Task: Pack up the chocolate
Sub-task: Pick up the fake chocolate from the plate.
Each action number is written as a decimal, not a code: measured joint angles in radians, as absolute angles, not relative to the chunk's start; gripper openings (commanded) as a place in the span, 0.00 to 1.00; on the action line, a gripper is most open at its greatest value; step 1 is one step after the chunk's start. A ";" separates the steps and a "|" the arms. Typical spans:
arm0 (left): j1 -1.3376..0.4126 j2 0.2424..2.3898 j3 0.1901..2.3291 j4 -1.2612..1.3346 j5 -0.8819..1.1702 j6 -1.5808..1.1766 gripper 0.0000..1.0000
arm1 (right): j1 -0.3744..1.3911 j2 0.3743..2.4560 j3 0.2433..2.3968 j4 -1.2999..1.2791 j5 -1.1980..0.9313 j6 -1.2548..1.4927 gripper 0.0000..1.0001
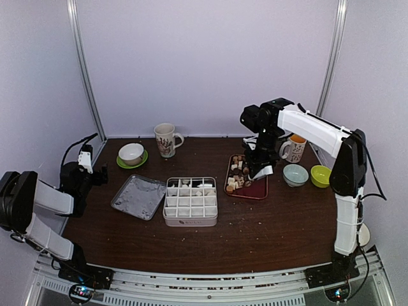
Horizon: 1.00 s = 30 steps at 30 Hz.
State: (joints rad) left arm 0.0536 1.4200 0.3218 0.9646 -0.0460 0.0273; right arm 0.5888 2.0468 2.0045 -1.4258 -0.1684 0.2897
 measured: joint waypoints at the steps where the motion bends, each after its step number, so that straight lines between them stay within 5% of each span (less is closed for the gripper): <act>1: 0.054 1.420 0.322 0.965 -0.046 0.027 0.98 | 0.588 2.047 2.004 -1.425 -0.168 0.287 0.37; 30: 0.054 1.420 0.322 0.965 -0.036 0.028 0.98 | 0.562 1.779 1.729 -1.133 -0.055 0.285 0.35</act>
